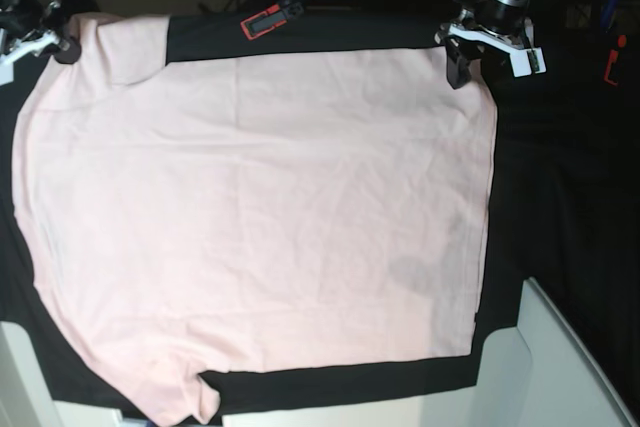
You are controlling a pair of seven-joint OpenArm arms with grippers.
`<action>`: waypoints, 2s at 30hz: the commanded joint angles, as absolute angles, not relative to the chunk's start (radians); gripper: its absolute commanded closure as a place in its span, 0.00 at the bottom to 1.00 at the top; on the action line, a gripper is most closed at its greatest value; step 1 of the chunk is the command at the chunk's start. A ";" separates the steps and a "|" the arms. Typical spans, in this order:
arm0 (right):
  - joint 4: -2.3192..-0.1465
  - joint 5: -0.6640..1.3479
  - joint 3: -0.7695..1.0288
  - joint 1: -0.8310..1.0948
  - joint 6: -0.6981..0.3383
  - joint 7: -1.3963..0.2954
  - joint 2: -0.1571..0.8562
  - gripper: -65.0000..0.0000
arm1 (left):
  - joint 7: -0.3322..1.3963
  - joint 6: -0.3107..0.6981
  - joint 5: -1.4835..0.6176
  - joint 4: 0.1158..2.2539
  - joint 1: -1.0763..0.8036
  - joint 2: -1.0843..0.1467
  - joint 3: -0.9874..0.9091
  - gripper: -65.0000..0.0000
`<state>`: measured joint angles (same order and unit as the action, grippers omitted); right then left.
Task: Fold the T-shirt properly
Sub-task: 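Close both grippers on the collar-edge corners of the pink shirt, then lift the corners and pull them back, folding the collar edge under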
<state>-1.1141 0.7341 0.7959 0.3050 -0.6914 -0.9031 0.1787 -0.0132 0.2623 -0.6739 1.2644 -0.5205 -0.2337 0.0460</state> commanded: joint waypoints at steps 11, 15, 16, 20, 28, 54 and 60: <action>-1.124 0.736 0.799 0.309 -0.698 -0.911 0.194 0.99 | 0.070 0.272 -0.671 1.260 -0.539 -0.229 0.047 0.94; -1.124 0.734 0.797 0.309 -0.698 -0.911 0.197 0.99 | 0.068 0.272 -0.671 1.262 -0.539 -0.229 0.047 1.00; -1.124 0.734 0.797 0.309 -0.698 -0.911 0.197 0.99 | 0.067 0.272 -0.671 1.264 -0.539 -0.232 0.047 1.00; -1.129 0.734 0.797 0.314 -0.698 -0.911 0.200 1.00 | 0.073 0.272 -0.673 1.337 -0.567 -0.242 0.035 1.00; -1.148 0.734 0.797 0.314 -0.698 -0.903 0.259 1.00 | 0.076 0.269 -0.668 1.466 -0.639 -0.243 -0.110 1.00; -1.297 0.734 0.711 0.150 -0.698 -1.018 0.394 0.99 | 0.349 0.269 -0.665 1.555 -0.487 -0.208 -0.202 1.00; -1.279 0.734 0.624 0.085 -0.698 -1.023 0.424 0.99 | 0.401 0.269 -0.665 1.557 -0.427 -0.206 -0.214 1.00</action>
